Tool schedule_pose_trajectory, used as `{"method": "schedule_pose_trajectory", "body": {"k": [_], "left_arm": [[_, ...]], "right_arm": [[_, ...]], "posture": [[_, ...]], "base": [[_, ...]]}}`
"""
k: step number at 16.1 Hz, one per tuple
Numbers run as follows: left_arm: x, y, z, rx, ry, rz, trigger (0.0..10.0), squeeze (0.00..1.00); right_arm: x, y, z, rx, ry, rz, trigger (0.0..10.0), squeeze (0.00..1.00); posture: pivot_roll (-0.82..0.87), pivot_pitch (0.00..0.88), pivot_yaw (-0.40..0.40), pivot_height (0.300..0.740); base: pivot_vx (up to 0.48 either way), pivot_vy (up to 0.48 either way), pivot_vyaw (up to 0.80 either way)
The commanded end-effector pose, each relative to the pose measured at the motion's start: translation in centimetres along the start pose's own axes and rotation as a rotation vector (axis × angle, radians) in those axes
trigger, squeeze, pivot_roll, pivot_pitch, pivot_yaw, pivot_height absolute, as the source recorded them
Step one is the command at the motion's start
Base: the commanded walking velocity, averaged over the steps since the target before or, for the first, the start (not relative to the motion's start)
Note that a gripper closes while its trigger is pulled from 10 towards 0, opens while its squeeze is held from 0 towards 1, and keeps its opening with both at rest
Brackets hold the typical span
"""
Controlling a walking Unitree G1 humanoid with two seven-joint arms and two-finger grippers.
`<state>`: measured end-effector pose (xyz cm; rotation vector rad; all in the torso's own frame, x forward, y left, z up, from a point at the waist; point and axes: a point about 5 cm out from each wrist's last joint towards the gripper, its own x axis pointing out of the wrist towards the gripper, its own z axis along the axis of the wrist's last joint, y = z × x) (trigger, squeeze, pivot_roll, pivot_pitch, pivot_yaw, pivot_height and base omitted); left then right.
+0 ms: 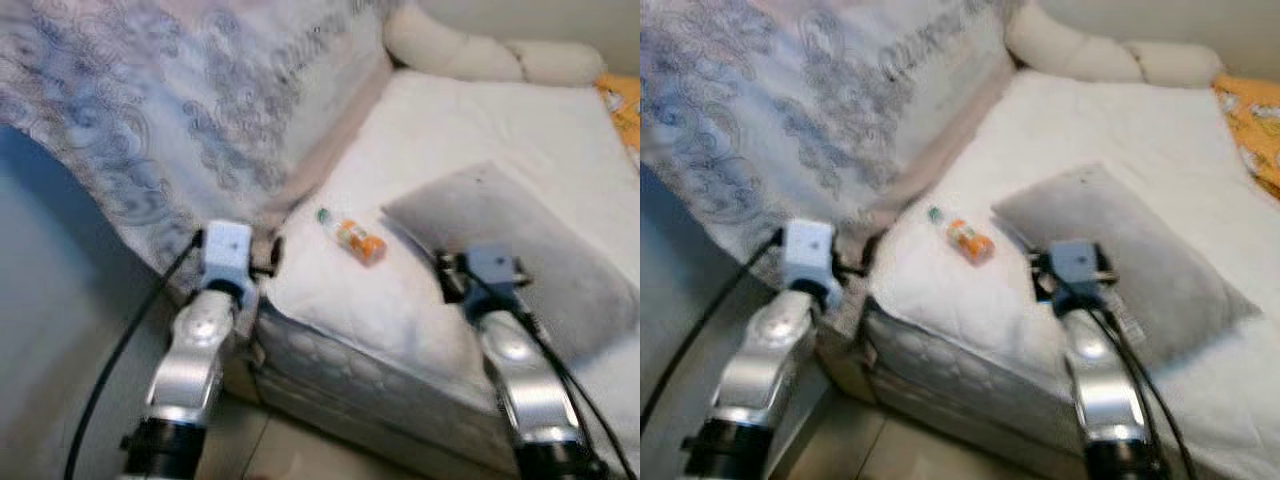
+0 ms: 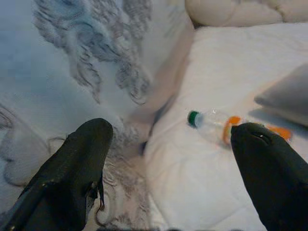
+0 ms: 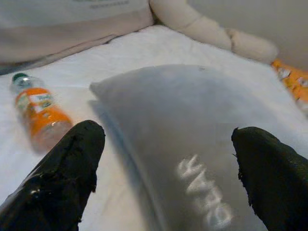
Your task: Clean up the room
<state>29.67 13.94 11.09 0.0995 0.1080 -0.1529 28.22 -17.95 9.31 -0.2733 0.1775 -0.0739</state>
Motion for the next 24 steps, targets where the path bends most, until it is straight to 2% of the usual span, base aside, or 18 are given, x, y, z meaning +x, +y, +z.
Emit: {"method": "schedule_pose_trajectory", "body": {"k": [1, 8, 12, 14, 21, 24], "left_arm": [[-0.14, 1.27, 0.12, 0.013, 0.0, 0.033, 10.0, 0.0], [-0.23, 1.12, -0.16, 0.014, 0.011, 0.03, 10.0, 0.0], [-0.21, 0.98, -0.44, 0.024, 0.023, 0.045, 10.0, 0.0], [-0.2, 0.98, -0.32, 0.048, 0.015, 0.042, 10.0, 0.0], [-0.17, 1.01, -0.39, 0.056, 0.017, 0.057, 10.0, 0.0], [-0.1, 1.07, -0.48, 0.073, 0.023, 0.066, 10.0, 0.0]], "right_arm": [[0.06, 1.33, 0.69, 0.003, -0.023, 0.053, 10.0, 0.0], [0.03, 1.43, 0.38, -0.001, -0.003, 0.06, 10.0, 0.0], [0.05, 1.44, -0.01, 0.03, 0.022, 0.061, 10.0, 0.0], [0.05, 1.57, 0.1, 0.011, 0.015, 0.08, 10.0, 0.0], [0.01, 1.84, 0.12, -0.004, 0.015, 0.102, 10.0, 0.0], [0.07, 1.69, -0.01, 0.012, 0.026, 0.084, 10.0, 0.0]], "posture": [[0.01, 0.0, 0.024, 0.74], [0.01, 0.0, 0.025, 0.74], [0.01, 0.0, 0.026, 0.74], [0.01, 0.0, 0.027, 0.74], [0.01, 0.0, 0.027, 0.74], [0.01, 0.0, 0.027, 0.74]], "base": [[0.334, 0.0, 0.8], [0.333, 0.0, 0.8], [0.0, 0.0, 0.0], [0.0, 0.0, 0.0], [0.0, -0.408, 0.8], [0.0, -0.409, 0.0]]}}
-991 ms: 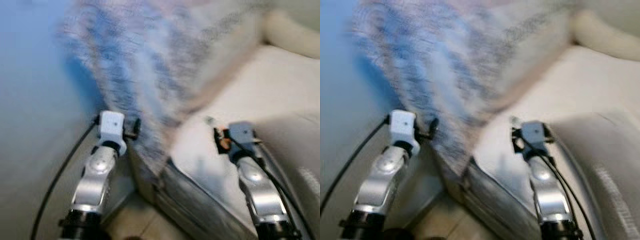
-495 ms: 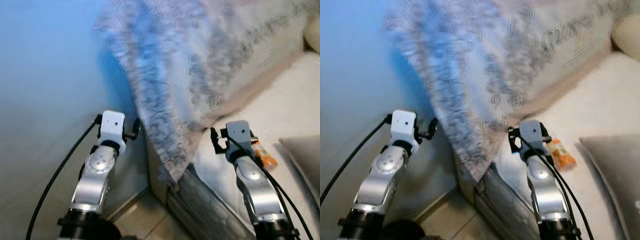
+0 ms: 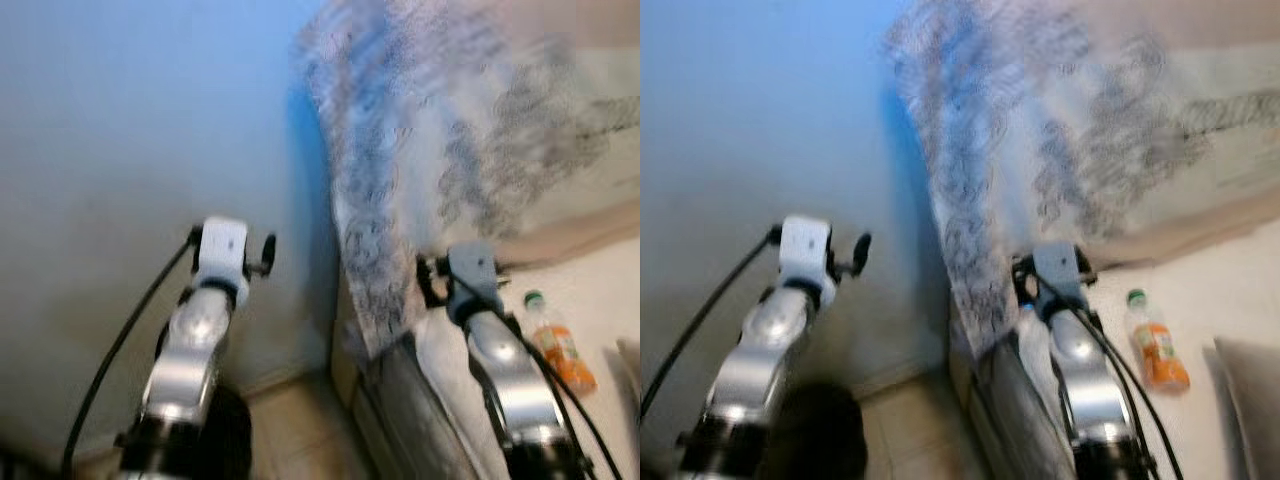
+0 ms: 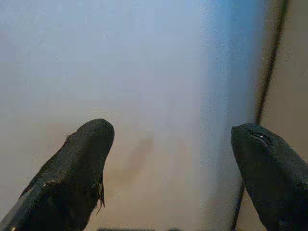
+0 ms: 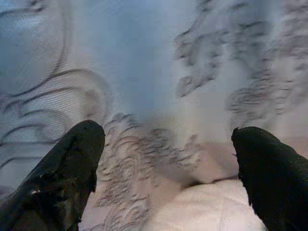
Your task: Clean up the room
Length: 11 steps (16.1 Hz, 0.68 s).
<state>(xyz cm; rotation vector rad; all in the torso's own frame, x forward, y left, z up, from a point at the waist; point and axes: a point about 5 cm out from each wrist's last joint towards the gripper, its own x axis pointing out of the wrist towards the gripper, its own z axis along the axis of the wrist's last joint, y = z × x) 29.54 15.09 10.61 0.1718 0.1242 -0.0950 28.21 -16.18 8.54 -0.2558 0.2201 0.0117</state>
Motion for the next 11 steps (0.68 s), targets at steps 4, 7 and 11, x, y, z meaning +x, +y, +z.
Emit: {"method": "schedule_pose_trajectory", "body": {"k": [4, 7, 11], "left_arm": [[0.2, 0.1, 0.0, -0.012, 0.013, 0.012, 10.0, 0.0], [0.2, -0.1, 0.1, 0.034, 0.011, -0.031, 10.0, 0.0], [-0.7, 0.3, 0.0, 0.081, 0.015, -0.112, 10.0, 0.0]], "right_arm": [[0.1, -0.2, 0.3, 0.002, -0.002, -0.008, 10.0, 0.0], [0.1, -0.4, -0.2, 0.009, 0.032, -0.023, 10.0, 0.0], [-0.3, -1.8, -1.9, -0.003, 0.183, -0.119, 10.0, 0.0]], "posture": [[0.01, 0.0, 0.027, 0.74], [0.01, 0.0, 0.027, 0.74], [0.0, 0.0, 0.038, 0.74]], "base": [[0.0, 0.0, 0.0], [0.0, 0.0, 0.0], [0.0, 0.0, 0.0]]}}
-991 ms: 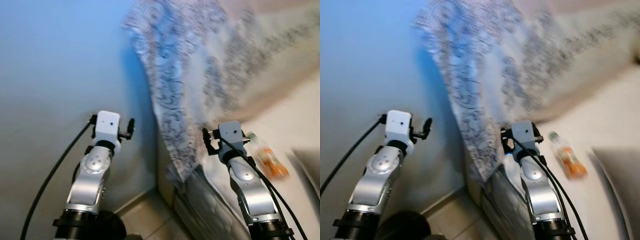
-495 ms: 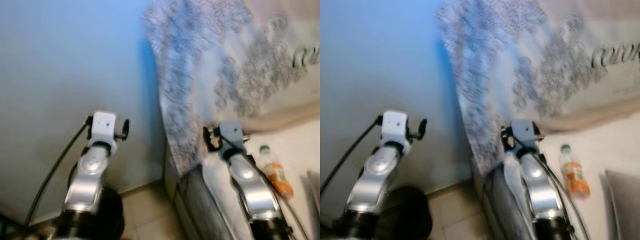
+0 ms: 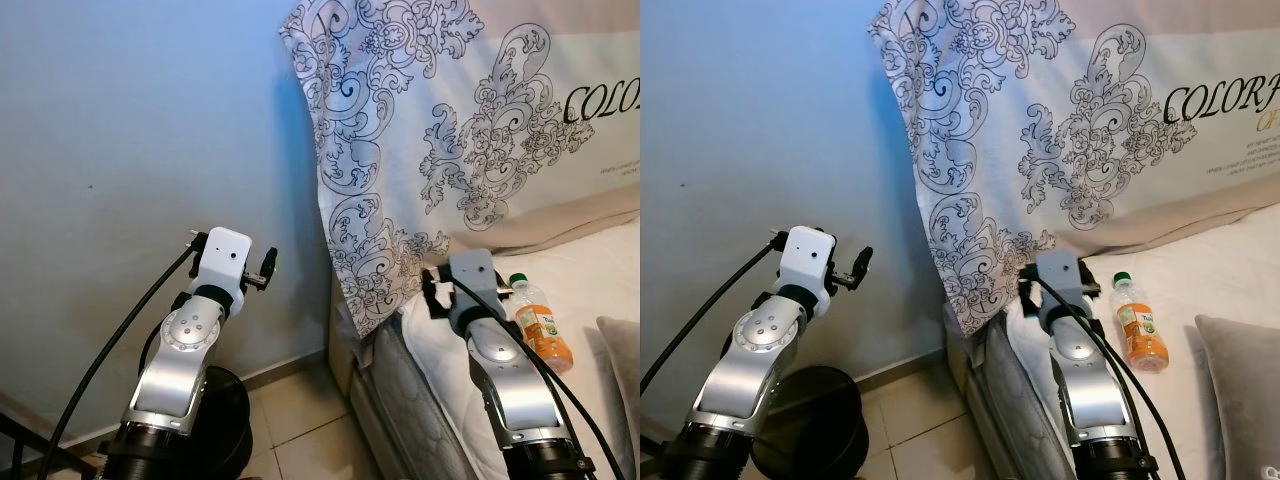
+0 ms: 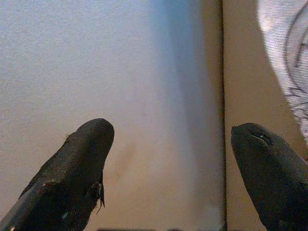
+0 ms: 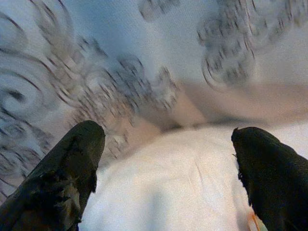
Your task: Clean up the room
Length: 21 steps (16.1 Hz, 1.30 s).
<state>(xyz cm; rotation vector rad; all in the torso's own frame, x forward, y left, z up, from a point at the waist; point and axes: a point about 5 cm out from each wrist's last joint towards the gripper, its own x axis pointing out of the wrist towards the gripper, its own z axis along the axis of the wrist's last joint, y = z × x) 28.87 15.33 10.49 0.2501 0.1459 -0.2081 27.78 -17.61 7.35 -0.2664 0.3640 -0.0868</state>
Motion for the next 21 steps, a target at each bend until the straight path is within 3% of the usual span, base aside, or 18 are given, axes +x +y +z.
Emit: {"method": "schedule_pose_trajectory", "body": {"k": [1, 2, 3, 4, 6, 9, 13, 14, 17, 20, 21], "left_arm": [[-0.3, 0.2, 0.1, -0.007, 0.004, -0.014, 10.0, 0.0], [-0.5, -0.2, -0.6, 0.019, 0.027, -0.08, 10.0, 0.0], [-0.6, -0.4, -0.9, 0.036, 0.041, -0.122, 10.0, 0.0], [-0.6, -0.7, -1.1, 0.057, 0.052, -0.19, 10.0, 0.0], [-0.7, -1.0, -1.0, 0.076, 0.054, -0.296, 10.0, 0.0], [-1.1, -1.6, -0.7, 0.087, 0.046, -0.474, 10.0, 0.0], [-1.5, -2.6, -0.4, 0.13, 0.045, -0.606, 10.0, 0.0], [-1.5, -2.6, -0.3, 0.133, 0.044, -0.623, 10.0, 0.0], [-1.8, -2.7, -0.1, 0.129, 0.047, -0.675, 10.0, 0.0], [-2.3, -2.9, 0.0, 0.112, 0.064, -0.737, 10.0, 0.0], [-2.4, -2.9, 0.0, 0.113, 0.067, -0.749, 10.0, 0.0]], "right_arm": [[-0.2, -1.0, -0.6, 0.004, 0.05, -0.054, 10.0, 0.0], [0.2, -1.5, -0.8, -0.003, 0.07, -0.056, 10.0, 0.39], [0.5, -1.8, -0.8, -0.014, 0.079, -0.049, 10.0, 0.9], [1.1, -2.4, -0.6, -0.032, 0.093, -0.029, 10.0, 1.0], [2.4, -4.0, 0.0, -0.083, 0.127, -0.007, 10.0, 1.0], [3.9, -8.9, 0.4, -0.147, 0.239, -0.04, 10.0, 1.0], [4.5, -11.2, -1.2, -0.113, 0.395, 0.025, 10.0, 1.0], [4.6, -11.7, -1.6, -0.11, 0.428, 0.032, 10.0, 0.0], [4.2, -12.9, -3.3, -0.114, 0.541, 0.039, 10.0, 0.0], [3.7, -13.3, -5.0, -0.032, 0.597, 0.031, 10.0, 0.0], [3.5, -13.2, -5.7, 0.013, 0.612, 0.03, 4.4, 0.0]], "posture": [[0.0, 0.0, 0.04, 0.74], [-0.01, 0.0, 0.048, 0.74], [-0.01, 0.0, 0.05, 0.74], [-0.01, 0.0, 0.053, 0.74], [-0.02, 0.0, 0.053, 0.74], [-0.02, 0.0, 0.018, 0.74], [-0.02, 0.0, 0.0, 0.74], [-0.02, 0.0, 0.0, 0.74], [-0.02, 0.0, -0.012, 0.74], [-0.01, 0.0, -0.016, 0.74], [-0.01, 0.0, -0.016, 0.74]], "base": [[0.0, 0.0, 0.0], [0.0, 0.0, 0.0], [0.0, 0.0, 0.0], [0.0, 0.0, 0.0], [0.0, 0.0, 0.0], [0.0, 0.0, 0.0], [0.0, 0.0, 0.0], [0.0, 0.0, 0.0], [0.0, 0.0, 0.0], [0.0, 0.0, 0.0], [0.0, 0.0, 0.0]]}}
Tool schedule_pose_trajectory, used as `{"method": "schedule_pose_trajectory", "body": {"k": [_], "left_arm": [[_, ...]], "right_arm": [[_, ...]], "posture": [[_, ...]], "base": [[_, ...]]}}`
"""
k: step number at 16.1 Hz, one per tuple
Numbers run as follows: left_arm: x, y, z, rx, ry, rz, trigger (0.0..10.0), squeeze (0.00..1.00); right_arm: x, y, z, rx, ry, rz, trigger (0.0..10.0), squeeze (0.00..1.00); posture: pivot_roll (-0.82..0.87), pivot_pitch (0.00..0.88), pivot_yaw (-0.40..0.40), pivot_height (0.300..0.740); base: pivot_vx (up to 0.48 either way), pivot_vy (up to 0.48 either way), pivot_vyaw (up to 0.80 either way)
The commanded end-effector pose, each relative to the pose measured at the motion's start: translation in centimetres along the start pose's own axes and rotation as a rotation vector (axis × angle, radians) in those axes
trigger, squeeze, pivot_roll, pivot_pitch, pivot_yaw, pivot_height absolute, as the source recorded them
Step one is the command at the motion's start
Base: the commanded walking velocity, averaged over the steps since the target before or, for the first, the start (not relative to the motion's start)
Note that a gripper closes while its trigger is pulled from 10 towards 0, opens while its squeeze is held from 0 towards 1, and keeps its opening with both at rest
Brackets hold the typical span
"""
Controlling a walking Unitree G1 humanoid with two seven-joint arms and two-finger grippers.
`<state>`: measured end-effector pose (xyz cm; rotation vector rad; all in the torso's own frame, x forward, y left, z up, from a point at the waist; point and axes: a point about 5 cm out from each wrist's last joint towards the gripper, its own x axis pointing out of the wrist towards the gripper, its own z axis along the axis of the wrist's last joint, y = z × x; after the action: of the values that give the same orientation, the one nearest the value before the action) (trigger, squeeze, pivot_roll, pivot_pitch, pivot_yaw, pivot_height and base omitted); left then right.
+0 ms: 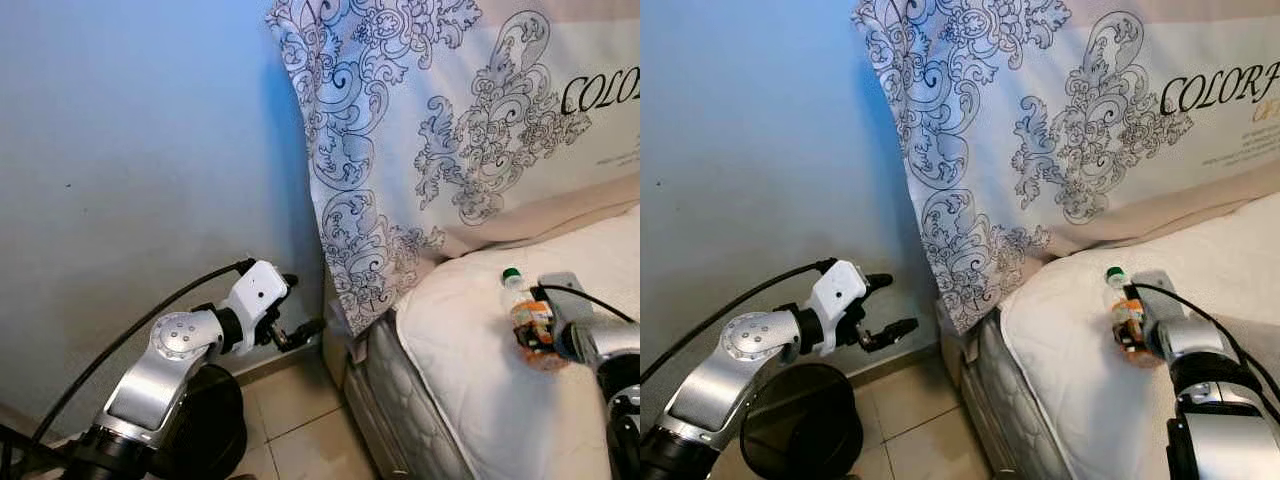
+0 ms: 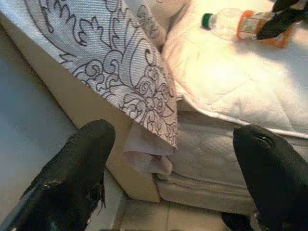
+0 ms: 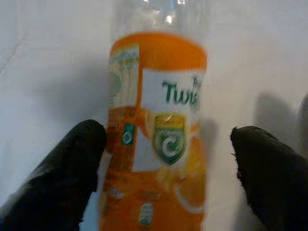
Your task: Clean up the room
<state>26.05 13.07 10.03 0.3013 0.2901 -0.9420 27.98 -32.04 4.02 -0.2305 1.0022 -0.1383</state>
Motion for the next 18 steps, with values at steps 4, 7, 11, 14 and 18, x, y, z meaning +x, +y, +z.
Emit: {"method": "schedule_pose_trajectory", "body": {"k": [4, 7, 11, 14, 18], "left_arm": [[-0.1, -0.1, 0.2, 0.008, 0.009, -0.032, 10.0, 0.0], [-0.1, 0.0, 0.3, 0.01, 0.011, -0.038, 10.0, 0.0], [-0.2, 0.0, 0.2, 0.008, 0.015, -0.041, 10.0, 0.0], [-0.3, -0.2, 0.0, 0.004, 0.013, -0.017, 10.0, 0.0], [-0.5, -0.1, -0.4, -0.006, -0.012, 0.1, 10.0, 0.0]], "right_arm": [[0.6, 0.4, -2.1, 0.084, 0.037, 0.003, 0.0, 0.0], [0.7, 0.5, -1.8, 0.122, 0.011, 0.006, 0.0, 0.0], [0.6, 0.4, -1.1, 0.127, -0.021, -0.008, 0.0, 0.0], [0.7, 0.5, -0.9, 0.156, -0.073, -0.075, 0.0, 0.0], [-0.8, 1.0, 2.2, 0.448, -0.445, -0.193, 0.0, 0.0]], "posture": [[-0.01, 0.0, -0.006, 0.74], [-0.01, 0.0, 0.0, 0.74], [-0.01, 0.0, -0.001, 0.74], [0.0, 0.0, -0.012, 0.74], [-0.02, 0.0, 0.004, 0.74]], "base": [[0.0, 0.0, 0.0], [0.0, 0.0, 0.0], [0.0, 0.0, 0.0], [0.0, 0.0, 0.0], [0.0, 0.0, 0.0]]}}
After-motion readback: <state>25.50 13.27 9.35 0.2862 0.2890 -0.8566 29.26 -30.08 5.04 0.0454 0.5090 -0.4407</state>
